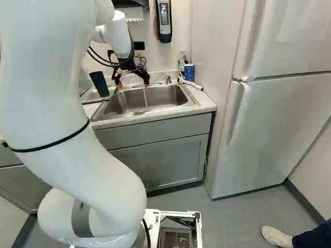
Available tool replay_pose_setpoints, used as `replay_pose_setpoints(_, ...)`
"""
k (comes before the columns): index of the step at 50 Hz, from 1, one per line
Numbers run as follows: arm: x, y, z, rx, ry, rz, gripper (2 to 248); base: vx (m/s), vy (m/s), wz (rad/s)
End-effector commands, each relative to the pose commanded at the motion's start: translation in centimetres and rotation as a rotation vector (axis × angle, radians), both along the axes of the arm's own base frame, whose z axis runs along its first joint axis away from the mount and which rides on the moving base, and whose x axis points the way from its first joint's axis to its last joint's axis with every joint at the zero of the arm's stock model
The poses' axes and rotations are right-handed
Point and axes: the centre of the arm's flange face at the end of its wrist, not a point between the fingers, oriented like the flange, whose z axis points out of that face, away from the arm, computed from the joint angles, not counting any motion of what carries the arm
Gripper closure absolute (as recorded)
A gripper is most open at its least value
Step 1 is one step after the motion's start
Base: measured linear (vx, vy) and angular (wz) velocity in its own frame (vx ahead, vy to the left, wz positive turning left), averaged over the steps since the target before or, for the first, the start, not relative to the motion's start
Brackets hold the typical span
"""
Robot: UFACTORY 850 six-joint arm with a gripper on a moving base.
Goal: Rinse the cup and place it in the tray
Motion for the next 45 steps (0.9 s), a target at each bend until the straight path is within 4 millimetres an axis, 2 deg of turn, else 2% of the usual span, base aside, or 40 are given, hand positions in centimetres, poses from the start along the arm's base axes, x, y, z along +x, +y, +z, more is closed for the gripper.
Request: replay_pose_setpoints(45, 3.0, 0.0, 2.6, 0.089, -0.428, -0.102, 3, 0.0, 0.0, 0.0)
